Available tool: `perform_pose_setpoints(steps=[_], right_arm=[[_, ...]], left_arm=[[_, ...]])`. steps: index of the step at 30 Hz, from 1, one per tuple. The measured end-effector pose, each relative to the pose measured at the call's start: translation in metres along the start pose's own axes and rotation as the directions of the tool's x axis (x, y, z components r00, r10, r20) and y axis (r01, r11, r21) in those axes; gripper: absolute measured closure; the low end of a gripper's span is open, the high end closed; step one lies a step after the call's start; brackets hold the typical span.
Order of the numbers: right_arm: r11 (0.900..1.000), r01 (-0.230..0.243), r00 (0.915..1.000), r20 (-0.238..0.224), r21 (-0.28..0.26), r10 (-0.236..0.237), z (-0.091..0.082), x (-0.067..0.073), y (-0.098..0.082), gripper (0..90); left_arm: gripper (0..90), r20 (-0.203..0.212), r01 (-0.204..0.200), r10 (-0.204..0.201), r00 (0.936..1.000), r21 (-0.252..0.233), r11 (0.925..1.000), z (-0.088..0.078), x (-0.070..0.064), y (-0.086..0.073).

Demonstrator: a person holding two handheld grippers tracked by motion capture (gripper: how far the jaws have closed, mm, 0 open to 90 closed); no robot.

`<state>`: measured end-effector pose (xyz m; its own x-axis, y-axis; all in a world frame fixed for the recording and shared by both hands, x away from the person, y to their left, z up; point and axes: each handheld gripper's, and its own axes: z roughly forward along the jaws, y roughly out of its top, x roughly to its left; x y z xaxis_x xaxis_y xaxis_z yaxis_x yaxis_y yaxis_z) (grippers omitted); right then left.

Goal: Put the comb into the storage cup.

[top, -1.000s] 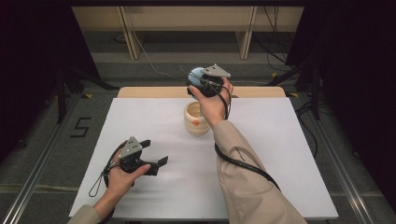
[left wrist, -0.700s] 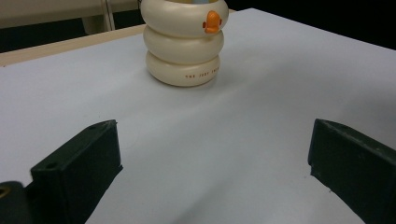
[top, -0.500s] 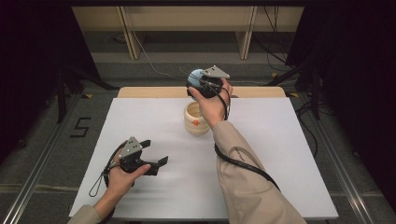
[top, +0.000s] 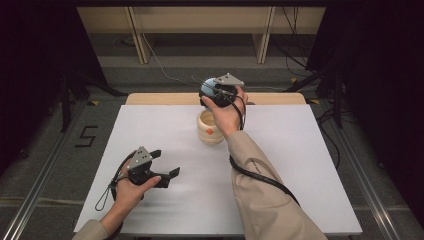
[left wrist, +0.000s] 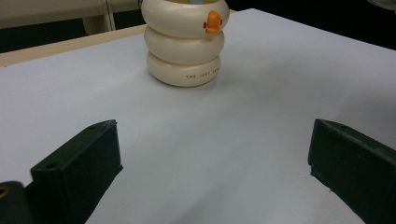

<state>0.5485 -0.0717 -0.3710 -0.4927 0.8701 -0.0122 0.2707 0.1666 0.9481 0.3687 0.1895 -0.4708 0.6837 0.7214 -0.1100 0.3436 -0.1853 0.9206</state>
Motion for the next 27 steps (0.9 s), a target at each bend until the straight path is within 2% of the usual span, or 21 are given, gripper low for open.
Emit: perform_pose_setpoints(steps=[7,15,18,27], right_arm=[[0.999,0.002,0.9999,-0.015,0.041,-0.001,0.005,0.002,-0.006,21.7],[0.999,0.022,0.9992,-0.034,0.038,-0.02,0.009,0.004,-0.006,21.5],[0.999,-0.003,0.9996,-0.028,0.036,0.004,0.012,0.002,-0.008,21.0],[0.999,-0.009,0.9999,-0.006,0.042,0.009,0.016,-0.001,-0.01,20.4]], left_arm=[[2.0,0.0,0.002,-0.002,1.0,-0.001,1.0,0.0,0.0,0.0],[2.1,0.001,0.004,-0.004,1.0,0.0,1.0,0.0,0.0,0.0],[2.1,0.001,0.006,-0.006,1.0,-0.002,1.0,0.0,0.0,0.0],[2.1,0.0,0.005,-0.005,1.0,0.0,1.0,0.0,0.0,0.0]])
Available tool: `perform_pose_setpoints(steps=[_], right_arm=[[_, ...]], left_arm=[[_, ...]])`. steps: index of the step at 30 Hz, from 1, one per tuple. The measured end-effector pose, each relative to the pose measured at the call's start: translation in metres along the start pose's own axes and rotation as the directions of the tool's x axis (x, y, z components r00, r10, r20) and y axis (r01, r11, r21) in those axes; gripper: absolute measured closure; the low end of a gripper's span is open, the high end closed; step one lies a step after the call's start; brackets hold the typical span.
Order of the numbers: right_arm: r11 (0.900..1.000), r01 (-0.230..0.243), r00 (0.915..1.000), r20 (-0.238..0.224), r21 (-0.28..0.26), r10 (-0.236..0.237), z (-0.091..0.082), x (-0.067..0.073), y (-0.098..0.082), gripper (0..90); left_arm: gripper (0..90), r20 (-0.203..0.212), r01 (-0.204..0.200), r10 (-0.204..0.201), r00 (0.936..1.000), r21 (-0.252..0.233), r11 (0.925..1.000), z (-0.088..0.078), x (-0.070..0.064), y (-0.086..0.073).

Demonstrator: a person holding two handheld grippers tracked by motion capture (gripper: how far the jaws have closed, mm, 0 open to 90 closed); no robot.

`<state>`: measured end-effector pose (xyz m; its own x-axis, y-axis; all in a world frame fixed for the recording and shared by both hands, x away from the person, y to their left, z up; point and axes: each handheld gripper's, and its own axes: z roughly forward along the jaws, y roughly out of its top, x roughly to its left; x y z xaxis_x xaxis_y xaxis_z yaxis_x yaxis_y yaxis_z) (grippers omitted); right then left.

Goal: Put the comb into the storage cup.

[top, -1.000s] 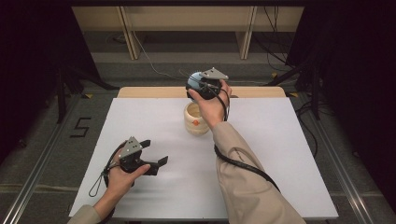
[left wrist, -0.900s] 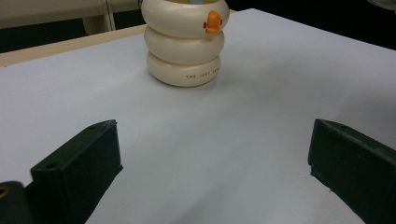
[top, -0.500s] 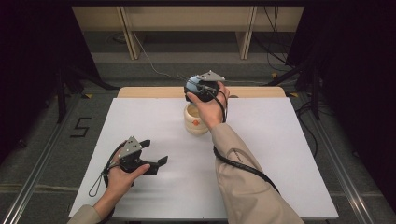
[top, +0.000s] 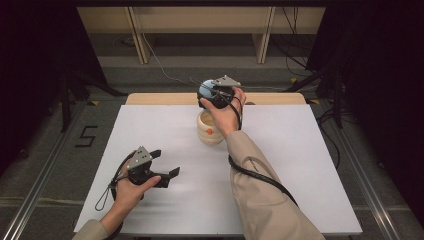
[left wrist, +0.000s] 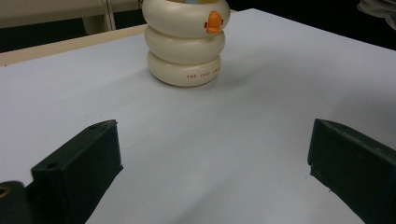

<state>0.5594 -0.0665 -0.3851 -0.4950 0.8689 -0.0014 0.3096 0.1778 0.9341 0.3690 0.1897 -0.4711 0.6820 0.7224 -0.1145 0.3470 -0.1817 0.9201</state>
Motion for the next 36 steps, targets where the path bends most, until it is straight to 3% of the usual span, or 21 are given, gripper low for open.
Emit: perform_pose_setpoints(steps=[16,22,30,36], right_arm=[[0.999,-0.002,0.9997,0.023,0.033,0.002,0.008,-0.005,-0.007,17.4],[0.997,-0.002,0.9997,0.023,0.077,0.0,0.009,-0.006,-0.009,15.8],[0.998,-0.009,0.9998,0.02,0.068,0.007,0.007,-0.005,-0.009,15.8],[0.999,-0.003,0.9999,-0.013,0.039,0.003,-0.007,-0.003,-0.004,15.2]], left_arm=[[2.2,0.001,-0.001,0.001,1.0,0.0,1.0,0.0,0.0,0.0],[2.2,0.002,-0.001,0.001,1.0,0.002,1.0,0.0,0.0,0.0],[2.2,0.001,-0.001,0.001,1.0,0.001,1.0,0.0,0.0,0.0],[2.1,0.001,-0.003,0.003,1.0,0.006,1.0,0.0,-0.001,0.0]])
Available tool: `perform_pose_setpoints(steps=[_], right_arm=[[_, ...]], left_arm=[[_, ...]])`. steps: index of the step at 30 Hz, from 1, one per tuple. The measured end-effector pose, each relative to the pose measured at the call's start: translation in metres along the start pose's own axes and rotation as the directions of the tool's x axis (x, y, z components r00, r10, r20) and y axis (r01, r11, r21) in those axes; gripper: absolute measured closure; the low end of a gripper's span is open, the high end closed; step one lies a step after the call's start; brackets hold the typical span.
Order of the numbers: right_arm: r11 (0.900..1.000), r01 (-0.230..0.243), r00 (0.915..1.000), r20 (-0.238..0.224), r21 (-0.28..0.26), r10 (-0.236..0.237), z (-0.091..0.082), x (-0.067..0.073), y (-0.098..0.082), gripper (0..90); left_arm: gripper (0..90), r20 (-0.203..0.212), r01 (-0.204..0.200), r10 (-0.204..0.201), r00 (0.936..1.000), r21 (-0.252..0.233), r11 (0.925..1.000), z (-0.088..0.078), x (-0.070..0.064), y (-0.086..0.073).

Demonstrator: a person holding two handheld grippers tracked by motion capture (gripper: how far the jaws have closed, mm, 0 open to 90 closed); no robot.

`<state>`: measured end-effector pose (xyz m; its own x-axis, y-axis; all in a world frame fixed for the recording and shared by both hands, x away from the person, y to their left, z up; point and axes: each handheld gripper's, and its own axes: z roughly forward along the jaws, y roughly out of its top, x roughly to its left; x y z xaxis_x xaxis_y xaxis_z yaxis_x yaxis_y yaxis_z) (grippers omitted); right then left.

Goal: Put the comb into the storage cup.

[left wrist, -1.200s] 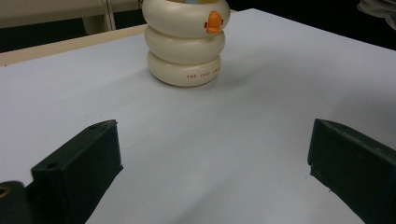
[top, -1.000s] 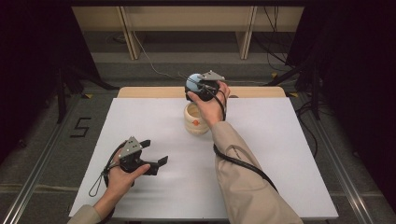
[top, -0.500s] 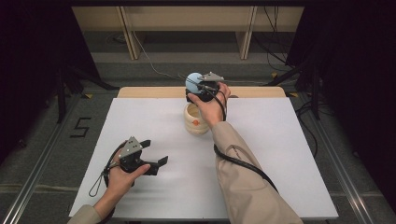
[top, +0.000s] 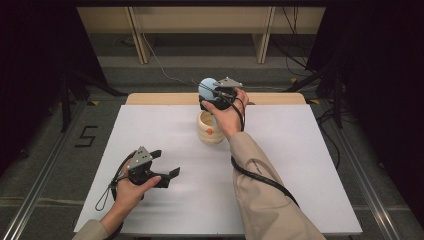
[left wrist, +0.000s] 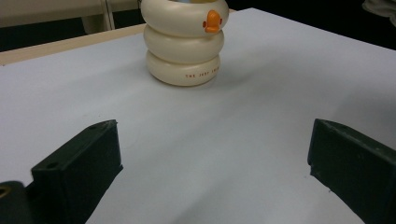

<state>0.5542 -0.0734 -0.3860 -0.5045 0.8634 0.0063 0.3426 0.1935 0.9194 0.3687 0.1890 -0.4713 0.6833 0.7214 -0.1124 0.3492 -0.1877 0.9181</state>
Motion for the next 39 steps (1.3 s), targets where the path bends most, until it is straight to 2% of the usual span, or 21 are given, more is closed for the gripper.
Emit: perform_pose_setpoints(steps=[8,16,39], right_arm=[[1.0,0.025,0.9991,-0.035,-0.01,-0.025,-0.022,0.001,0.001,13.4],[0.999,0.048,0.9979,-0.042,-0.019,-0.049,-0.039,-0.002,0.001,11.4],[0.997,0.076,0.9934,-0.084,-0.028,-0.078,-0.089,-0.02,-0.024,11.7]], left_arm=[[2.1,-0.005,0.003,-0.003,1.0,0.002,1.0,0.0,0.0,0.0],[1.7,-0.006,0.011,-0.011,0.9999,-0.001,0.9999,0.001,0.0,0.0],[1.8,-0.002,0.008,-0.008,1.0,0.005,1.0,0.002,0.0,-0.001]])
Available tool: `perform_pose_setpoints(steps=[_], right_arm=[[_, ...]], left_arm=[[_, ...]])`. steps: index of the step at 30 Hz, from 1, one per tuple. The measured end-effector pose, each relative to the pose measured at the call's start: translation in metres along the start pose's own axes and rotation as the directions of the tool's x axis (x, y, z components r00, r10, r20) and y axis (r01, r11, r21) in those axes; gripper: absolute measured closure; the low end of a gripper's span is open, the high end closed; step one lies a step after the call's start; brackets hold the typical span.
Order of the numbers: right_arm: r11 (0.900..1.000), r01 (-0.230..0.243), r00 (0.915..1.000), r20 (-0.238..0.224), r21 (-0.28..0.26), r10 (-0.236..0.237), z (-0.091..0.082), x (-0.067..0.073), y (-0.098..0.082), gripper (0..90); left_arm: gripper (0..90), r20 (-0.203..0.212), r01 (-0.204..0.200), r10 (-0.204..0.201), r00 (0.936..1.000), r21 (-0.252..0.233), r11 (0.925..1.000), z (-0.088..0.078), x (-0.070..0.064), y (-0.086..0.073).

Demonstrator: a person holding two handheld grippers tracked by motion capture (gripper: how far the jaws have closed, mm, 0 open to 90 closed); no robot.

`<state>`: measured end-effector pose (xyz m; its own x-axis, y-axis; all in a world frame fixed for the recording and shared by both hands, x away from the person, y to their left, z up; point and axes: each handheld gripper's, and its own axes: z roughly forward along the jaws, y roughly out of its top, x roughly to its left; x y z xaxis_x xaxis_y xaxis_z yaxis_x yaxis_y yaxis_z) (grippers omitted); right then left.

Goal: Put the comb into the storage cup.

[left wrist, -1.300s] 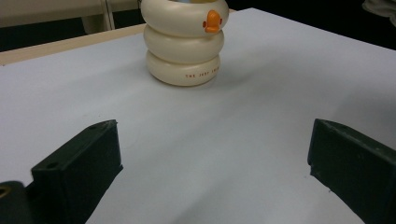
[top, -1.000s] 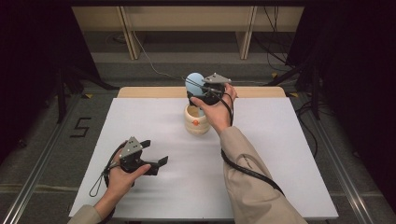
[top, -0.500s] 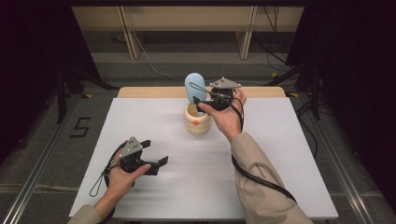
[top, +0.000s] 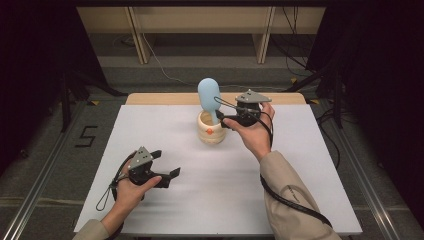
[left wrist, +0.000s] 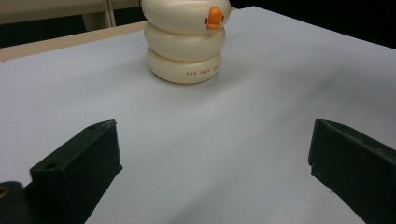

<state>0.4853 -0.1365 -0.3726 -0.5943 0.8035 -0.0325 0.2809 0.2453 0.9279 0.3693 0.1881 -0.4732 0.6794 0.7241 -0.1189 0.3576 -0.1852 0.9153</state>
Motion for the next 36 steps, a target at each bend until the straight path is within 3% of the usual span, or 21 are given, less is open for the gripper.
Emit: perform_pose_setpoints(steps=[36], right_arm=[[1.0,-0.004,0.9995,-0.03,0.016,0.004,-0.061,-0.012,-0.043,13.8]], left_arm=[[1.9,-0.002,0.003,-0.003,1.0,0.002,1.0,0.0,0.0,0.0]])
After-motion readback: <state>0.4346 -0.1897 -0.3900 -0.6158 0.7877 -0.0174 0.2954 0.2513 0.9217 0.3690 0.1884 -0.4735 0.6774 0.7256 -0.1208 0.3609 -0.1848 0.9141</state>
